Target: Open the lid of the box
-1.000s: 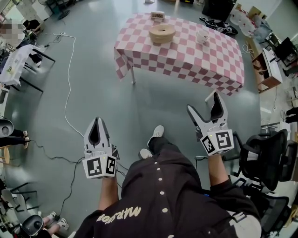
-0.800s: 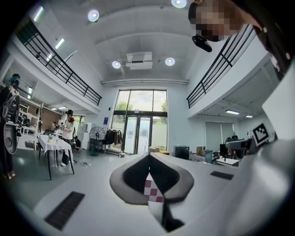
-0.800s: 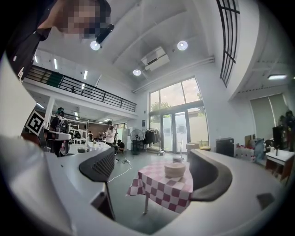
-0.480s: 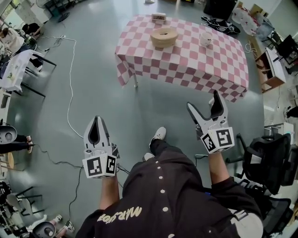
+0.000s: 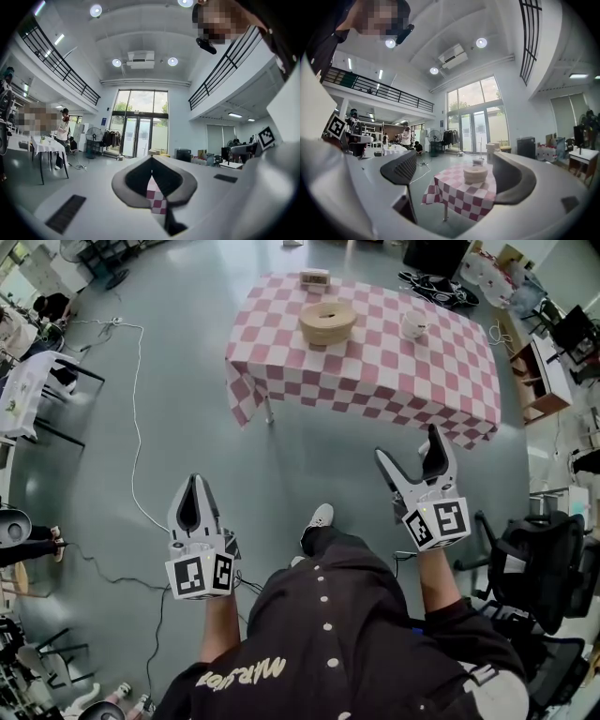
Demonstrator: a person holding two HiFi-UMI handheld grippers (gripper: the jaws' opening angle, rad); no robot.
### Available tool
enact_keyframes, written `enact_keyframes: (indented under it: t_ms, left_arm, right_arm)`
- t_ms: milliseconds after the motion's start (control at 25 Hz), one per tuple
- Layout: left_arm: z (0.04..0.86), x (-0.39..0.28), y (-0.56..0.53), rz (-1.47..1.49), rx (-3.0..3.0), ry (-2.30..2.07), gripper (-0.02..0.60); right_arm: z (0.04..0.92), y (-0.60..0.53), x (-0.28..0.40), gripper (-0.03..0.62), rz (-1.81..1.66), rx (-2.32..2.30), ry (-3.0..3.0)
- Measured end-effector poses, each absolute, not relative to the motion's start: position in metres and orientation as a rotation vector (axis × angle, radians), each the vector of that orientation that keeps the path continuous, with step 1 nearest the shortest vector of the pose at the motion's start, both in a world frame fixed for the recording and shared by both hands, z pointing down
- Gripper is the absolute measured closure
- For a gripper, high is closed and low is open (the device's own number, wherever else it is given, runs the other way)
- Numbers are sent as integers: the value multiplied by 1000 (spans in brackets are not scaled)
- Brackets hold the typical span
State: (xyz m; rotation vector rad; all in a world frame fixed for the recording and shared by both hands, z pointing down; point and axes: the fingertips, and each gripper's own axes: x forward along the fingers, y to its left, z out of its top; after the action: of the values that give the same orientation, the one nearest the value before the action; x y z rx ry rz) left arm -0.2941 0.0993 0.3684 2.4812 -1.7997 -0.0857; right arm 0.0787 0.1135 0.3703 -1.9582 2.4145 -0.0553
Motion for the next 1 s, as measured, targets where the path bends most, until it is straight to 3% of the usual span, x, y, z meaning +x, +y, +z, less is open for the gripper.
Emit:
enact_keyframes:
  t_ms: [1000]
  left_arm:
    - [374,-300,-30,-42,2433,-1826,571]
  right_arm:
    - [377,-17,72,98,-75,-1962,2468]
